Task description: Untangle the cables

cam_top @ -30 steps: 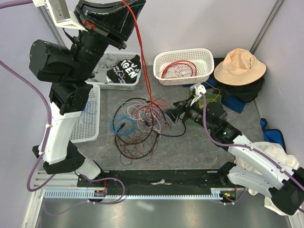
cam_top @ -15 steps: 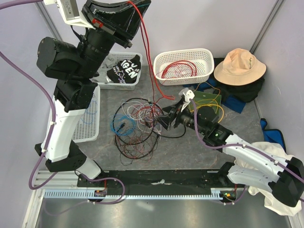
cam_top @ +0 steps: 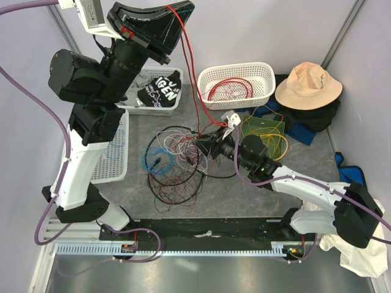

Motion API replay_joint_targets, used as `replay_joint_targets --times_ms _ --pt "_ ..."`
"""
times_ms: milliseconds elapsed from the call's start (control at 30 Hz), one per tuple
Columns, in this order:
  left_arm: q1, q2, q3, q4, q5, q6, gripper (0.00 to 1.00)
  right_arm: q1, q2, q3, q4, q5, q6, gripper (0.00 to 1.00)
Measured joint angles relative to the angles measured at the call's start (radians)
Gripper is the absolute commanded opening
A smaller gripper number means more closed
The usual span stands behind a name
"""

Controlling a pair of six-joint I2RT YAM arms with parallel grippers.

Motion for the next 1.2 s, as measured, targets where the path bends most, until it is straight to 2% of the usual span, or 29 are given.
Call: replay_joint_targets --times_ms 33,67,100,267,367,500,633,800,933,1000,1200 --pt "0.0 -0.006 -0.01 0.0 0.0 0.0 0.02 0.003 0.006 0.0 0.016 0.008 0.0 0.16" --pt "0.0 -0.013 -0.02 -0.001 -0.001 0.0 0.02 0.005 0.01 0.0 0.032 0.015 0.007 0.02" --pt "0.0 -0.018 -0.029 -0.001 -0.002 0.001 0.02 0.006 0.011 0.001 0.036 0.026 0.005 0.0" --pt "0.0 -0.069 -0.1 0.002 -0.029 0.014 0.02 0.011 -0.045 0.04 -0.049 0.099 -0.019 0.0" --pt "0.0 -0.131 -0.203 0.017 -0.061 0.024 0.02 0.011 -0.091 0.171 -0.2 0.167 -0.052 0.0" --pt "0.0 -0.247 -0.414 0.093 -0.123 0.041 0.02 0.011 -0.097 0.506 -0.412 0.28 -0.125 0.0" --pt "0.0 -0.36 -0.64 0.182 -0.197 0.055 0.02 0.011 -0.059 0.866 -0.524 0.371 -0.193 0.0" --pt "0.0 -0.455 -0.856 0.27 -0.275 0.064 0.02 0.011 0.092 1.322 -0.643 0.404 -0.243 0.0" --pt "0.0 -0.511 -1.001 0.33 -0.326 0.068 0.02 0.011 0.226 1.596 -0.718 0.4 -0.264 0.0" --pt "0.0 -0.54 -1.074 0.354 -0.351 0.069 0.02 0.011 0.264 1.643 -0.722 0.398 -0.268 0.0" --pt "0.0 -0.615 -1.299 0.409 -0.418 0.067 0.02 0.011 0.301 1.638 -0.77 0.388 -0.267 0.0"
